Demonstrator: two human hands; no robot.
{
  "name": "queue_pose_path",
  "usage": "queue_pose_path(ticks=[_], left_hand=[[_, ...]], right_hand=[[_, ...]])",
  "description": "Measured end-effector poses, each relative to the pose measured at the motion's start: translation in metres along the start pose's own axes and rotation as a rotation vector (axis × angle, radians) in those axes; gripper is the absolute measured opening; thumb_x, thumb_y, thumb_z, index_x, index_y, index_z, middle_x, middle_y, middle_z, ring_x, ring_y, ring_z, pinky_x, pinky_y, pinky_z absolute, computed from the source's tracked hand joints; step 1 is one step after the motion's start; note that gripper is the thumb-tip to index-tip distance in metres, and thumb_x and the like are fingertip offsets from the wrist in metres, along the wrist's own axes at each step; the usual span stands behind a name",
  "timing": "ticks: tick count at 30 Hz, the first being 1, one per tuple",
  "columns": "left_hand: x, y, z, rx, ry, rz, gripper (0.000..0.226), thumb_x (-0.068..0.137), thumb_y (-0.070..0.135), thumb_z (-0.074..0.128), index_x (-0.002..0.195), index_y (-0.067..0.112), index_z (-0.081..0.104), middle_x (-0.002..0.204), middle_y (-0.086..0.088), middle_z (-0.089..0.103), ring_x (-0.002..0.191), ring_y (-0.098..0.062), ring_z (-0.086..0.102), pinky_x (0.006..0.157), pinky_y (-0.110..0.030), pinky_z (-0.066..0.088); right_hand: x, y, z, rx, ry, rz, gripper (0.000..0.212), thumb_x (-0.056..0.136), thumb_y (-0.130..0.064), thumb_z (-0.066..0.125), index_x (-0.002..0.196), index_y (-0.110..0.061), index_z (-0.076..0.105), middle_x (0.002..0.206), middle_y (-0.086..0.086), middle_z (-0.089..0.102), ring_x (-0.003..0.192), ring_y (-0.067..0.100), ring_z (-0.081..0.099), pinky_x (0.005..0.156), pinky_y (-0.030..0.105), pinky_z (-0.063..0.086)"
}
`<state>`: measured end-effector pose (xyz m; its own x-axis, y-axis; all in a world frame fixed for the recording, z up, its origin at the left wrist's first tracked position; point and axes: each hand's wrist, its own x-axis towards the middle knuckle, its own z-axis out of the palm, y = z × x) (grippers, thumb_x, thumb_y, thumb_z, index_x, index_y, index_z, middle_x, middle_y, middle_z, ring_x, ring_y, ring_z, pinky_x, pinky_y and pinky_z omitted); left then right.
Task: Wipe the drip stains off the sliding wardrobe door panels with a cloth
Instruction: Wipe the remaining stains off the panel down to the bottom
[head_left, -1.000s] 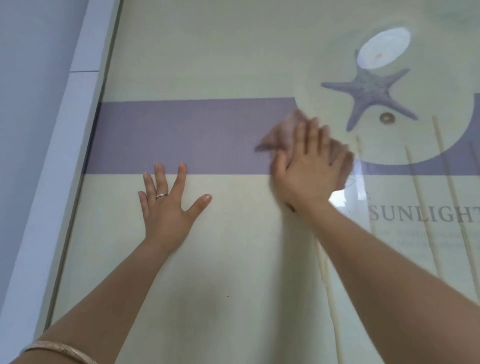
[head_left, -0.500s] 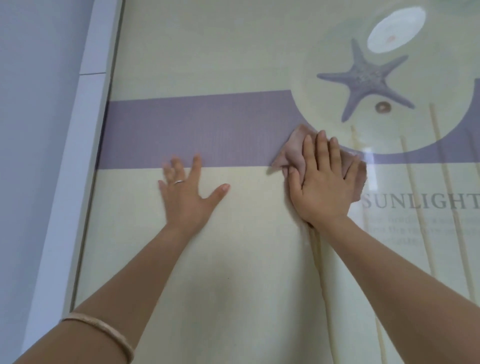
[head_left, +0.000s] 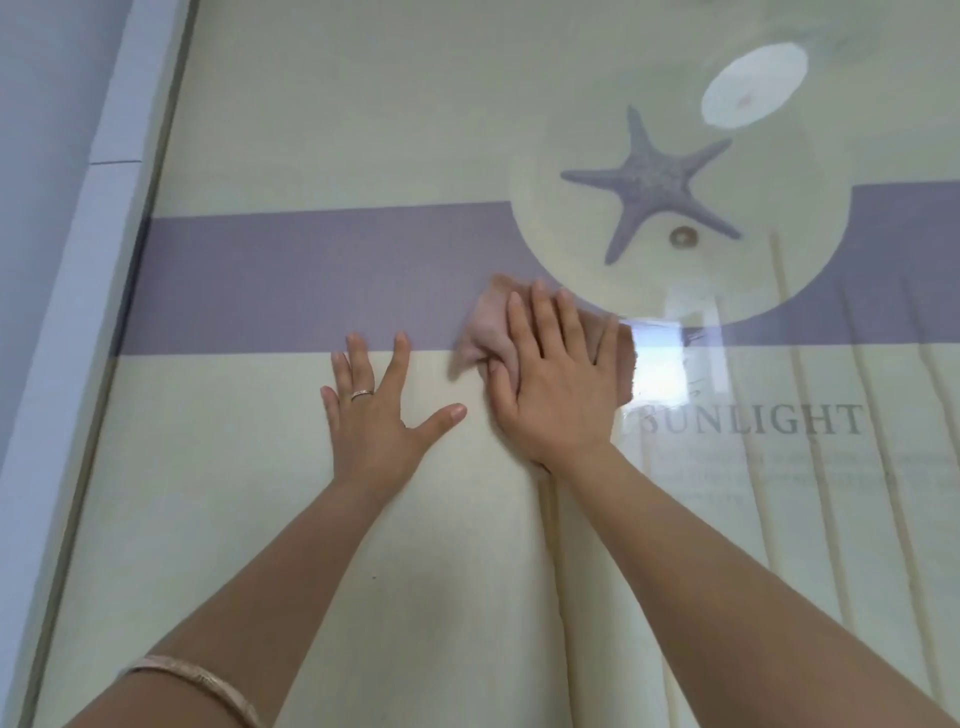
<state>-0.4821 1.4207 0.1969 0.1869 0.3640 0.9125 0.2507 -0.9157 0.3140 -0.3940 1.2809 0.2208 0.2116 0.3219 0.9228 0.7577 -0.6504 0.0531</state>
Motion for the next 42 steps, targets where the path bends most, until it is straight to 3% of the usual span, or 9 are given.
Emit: queue_pose_path(ticks=[3,6,8,10,17,22,29,35,42], left_hand=[[-0.001,0.002,-0.003,0.004,-0.001,0.000,0.091,0.079,0.059,0.055,0.149,0.033,0.002,0.155,-0.007,-0.020,0.142,-0.023,-0.022,0.112,-0.042,-0.011],[-0.003,0.003,-0.002,-0.013,0.002,0.002,0.093,0.075,0.066,0.050,0.148,0.034,0.002,0.155,-0.006,-0.020,0.141,-0.021,-0.022,0.112,-0.040,-0.013],[-0.002,0.001,-0.001,-0.023,0.008,0.004,0.096,0.069,0.070,0.042,0.148,0.035,0.001,0.155,-0.006,-0.020,0.141,-0.020,-0.023,0.112,-0.039,-0.014],[-0.002,0.001,0.000,-0.026,0.009,0.004,0.096,0.068,0.071,0.041,0.148,0.035,0.001,0.155,-0.005,-0.021,0.141,-0.020,-0.023,0.112,-0.038,-0.014],[-0.002,0.003,-0.001,0.003,0.015,0.004,0.091,0.079,0.060,0.055,0.149,0.034,0.003,0.156,-0.007,-0.018,0.142,-0.023,-0.020,0.112,-0.042,-0.010],[-0.002,0.002,-0.002,0.010,0.005,0.005,0.090,0.079,0.062,0.051,0.149,0.034,0.002,0.155,-0.008,-0.019,0.142,-0.023,-0.021,0.112,-0.041,-0.012],[-0.003,0.003,-0.001,-0.004,0.024,0.011,0.091,0.076,0.063,0.050,0.149,0.033,0.004,0.156,-0.008,-0.017,0.142,-0.023,-0.019,0.112,-0.041,-0.012],[-0.004,0.002,-0.002,-0.026,0.019,0.011,0.098,0.065,0.070,0.038,0.149,0.032,0.005,0.156,-0.007,-0.017,0.142,-0.022,-0.021,0.112,-0.041,-0.013],[-0.005,0.006,-0.004,0.016,0.000,-0.012,0.094,0.073,0.065,0.046,0.149,0.031,0.003,0.156,-0.009,-0.017,0.142,-0.024,-0.020,0.113,-0.042,-0.011]], right_hand=[[0.014,0.016,0.032,-0.025,0.036,-0.069,0.075,0.082,-0.063,0.014,0.145,-0.030,0.036,0.146,-0.009,0.040,0.135,0.012,0.037,0.113,0.027,0.006],[0.016,0.031,-0.029,0.114,0.168,0.054,0.041,0.096,-0.034,0.043,0.123,-0.007,0.060,0.121,0.013,0.063,0.107,0.029,0.059,0.085,0.043,0.045],[0.023,0.040,-0.054,0.336,0.187,0.168,0.045,0.100,-0.032,0.044,0.127,0.002,0.054,0.129,0.023,0.055,0.115,0.032,0.052,0.088,0.046,0.036],[0.024,0.029,-0.047,0.299,0.232,0.212,0.045,0.099,-0.033,0.041,0.135,-0.005,0.048,0.143,0.014,0.046,0.127,0.024,0.043,0.093,0.016,0.018],[0.014,0.010,0.024,0.073,0.132,-0.209,0.075,0.087,-0.052,0.011,0.154,-0.021,0.023,0.161,0.000,0.015,0.147,0.023,0.020,0.112,0.060,0.006],[0.026,0.071,0.003,0.107,0.240,0.310,0.065,0.100,-0.045,0.021,0.155,-0.018,0.002,0.163,0.002,-0.004,0.149,0.020,-0.008,0.114,0.056,-0.010],[0.002,0.033,0.025,0.002,0.217,-0.196,0.071,0.089,-0.050,0.016,0.152,-0.018,0.028,0.159,0.003,0.024,0.147,0.022,0.020,0.112,0.050,-0.007],[0.027,0.084,0.003,0.099,0.291,0.351,0.065,0.098,-0.045,0.018,0.155,-0.018,0.001,0.163,0.002,-0.005,0.149,0.020,-0.008,0.115,0.056,-0.010],[0.000,0.045,0.030,0.027,0.259,-0.201,0.070,0.091,-0.049,0.020,0.152,-0.016,0.029,0.159,0.005,0.025,0.146,0.024,0.020,0.112,0.050,-0.008]])
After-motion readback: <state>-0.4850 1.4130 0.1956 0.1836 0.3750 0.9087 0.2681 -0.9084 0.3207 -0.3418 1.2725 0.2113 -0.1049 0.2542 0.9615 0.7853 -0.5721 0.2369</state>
